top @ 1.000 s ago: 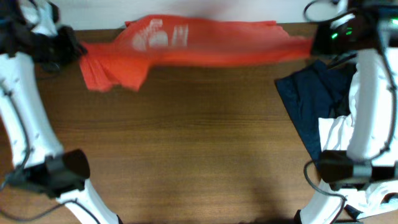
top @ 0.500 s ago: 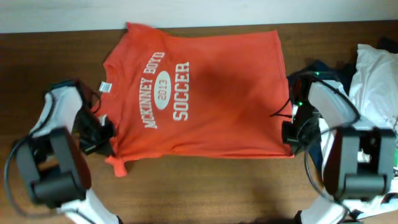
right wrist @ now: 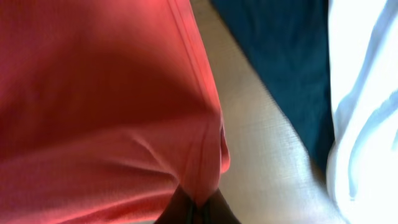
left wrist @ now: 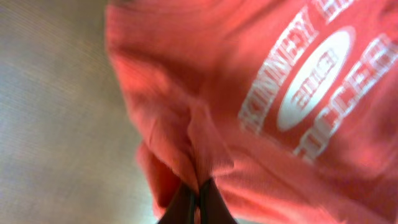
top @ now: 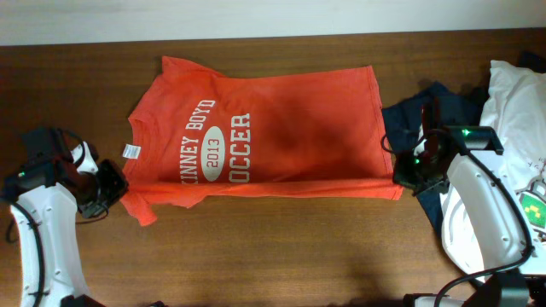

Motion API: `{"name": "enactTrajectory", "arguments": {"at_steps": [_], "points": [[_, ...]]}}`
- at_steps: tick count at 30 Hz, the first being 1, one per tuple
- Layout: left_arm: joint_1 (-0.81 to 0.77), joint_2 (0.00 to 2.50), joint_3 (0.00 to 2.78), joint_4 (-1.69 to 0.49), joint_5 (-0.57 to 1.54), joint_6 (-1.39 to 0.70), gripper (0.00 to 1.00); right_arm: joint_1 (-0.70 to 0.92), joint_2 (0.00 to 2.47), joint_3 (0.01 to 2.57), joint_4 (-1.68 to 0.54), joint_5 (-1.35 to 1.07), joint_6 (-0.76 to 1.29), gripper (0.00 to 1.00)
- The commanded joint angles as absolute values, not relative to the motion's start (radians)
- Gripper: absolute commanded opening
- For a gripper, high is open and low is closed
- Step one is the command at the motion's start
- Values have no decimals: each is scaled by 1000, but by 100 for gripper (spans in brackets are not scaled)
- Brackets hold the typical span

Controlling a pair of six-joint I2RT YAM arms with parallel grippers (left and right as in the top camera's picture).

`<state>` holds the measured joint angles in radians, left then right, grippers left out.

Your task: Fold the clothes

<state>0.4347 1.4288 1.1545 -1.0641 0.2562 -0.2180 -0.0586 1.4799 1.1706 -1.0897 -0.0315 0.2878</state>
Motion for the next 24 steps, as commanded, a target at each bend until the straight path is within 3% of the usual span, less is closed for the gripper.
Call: {"name": "enactTrajectory", "arguments": {"at_steps": [1, 8, 11, 14, 15, 17, 18, 20, 24], "points": [[416, 1507, 1118, -942, 330, -231, 0, -66, 1469, 1176, -993, -19, 293, 5], [373, 1704, 1113, -601, 376, -231, 1, -65, 1664, 1176, -775, -23, 293, 5], [336, 1750, 1113, -479, 375, -232, 6, -65, 1756, 1176, -665, -26, 293, 5], [303, 1777, 1113, -398, 370, -236, 6, -65, 1793, 1176, -577, -51, 293, 10], [302, 1781, 1113, -377, 371, -236, 11, -65, 1793, 1176, -551, -53, 293, 19], [302, 1780, 1116, -305, 371, -236, 74, -65, 1793, 1176, -536, -52, 293, 65], [305, 1778, 1136, -300, 371, -235, 83, -65, 1793, 1176, -546, -52, 293, 66], [310, 1759, 1192, -353, 405, -230, 85, -65, 1793, 1176, -619, -52, 293, 65], [303, 1735, 1180, -715, 398, -208, 86, -65, 1839, 1176, -790, -52, 293, 51]]}}
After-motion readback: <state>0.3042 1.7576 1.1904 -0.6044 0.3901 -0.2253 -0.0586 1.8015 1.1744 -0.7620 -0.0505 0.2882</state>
